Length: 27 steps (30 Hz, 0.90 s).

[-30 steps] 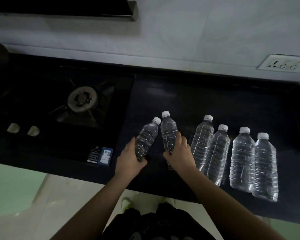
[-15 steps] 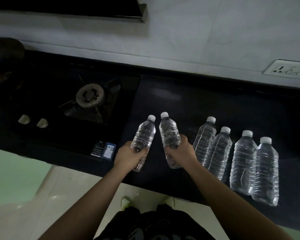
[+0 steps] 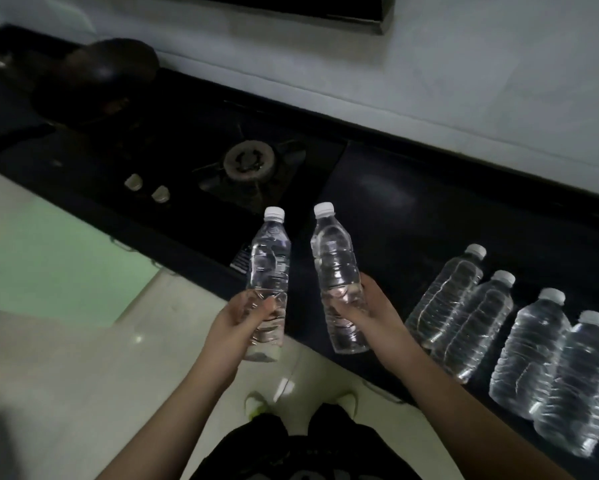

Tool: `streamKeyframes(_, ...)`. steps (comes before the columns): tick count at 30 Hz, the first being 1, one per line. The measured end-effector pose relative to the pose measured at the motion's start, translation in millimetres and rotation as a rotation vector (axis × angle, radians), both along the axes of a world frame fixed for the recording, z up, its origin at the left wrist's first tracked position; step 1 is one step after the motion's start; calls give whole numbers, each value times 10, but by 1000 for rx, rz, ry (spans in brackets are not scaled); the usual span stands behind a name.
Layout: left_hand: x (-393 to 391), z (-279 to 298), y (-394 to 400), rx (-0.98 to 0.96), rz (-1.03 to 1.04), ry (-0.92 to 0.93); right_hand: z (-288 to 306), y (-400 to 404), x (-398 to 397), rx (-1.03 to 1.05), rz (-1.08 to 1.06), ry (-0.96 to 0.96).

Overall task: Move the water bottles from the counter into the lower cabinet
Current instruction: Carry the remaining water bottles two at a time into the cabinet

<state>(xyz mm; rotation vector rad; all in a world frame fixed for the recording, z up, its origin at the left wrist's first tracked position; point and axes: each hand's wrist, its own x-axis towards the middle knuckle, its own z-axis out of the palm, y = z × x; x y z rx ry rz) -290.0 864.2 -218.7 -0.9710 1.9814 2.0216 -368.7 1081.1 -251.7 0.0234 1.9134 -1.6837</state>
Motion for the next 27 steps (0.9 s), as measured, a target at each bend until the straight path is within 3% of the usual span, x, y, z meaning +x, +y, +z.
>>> streamKeyframes(6,539,130,-345,40,112,24,175,-510,266,-111,156,25)
streamKeyframes(12,1219,129,-813,39,235,165,291,-1165,694,-117,322,73)
streamKeyframes(27,3732,260,-2564,-99,593,232,557,-3579,2722,-218,634,147)
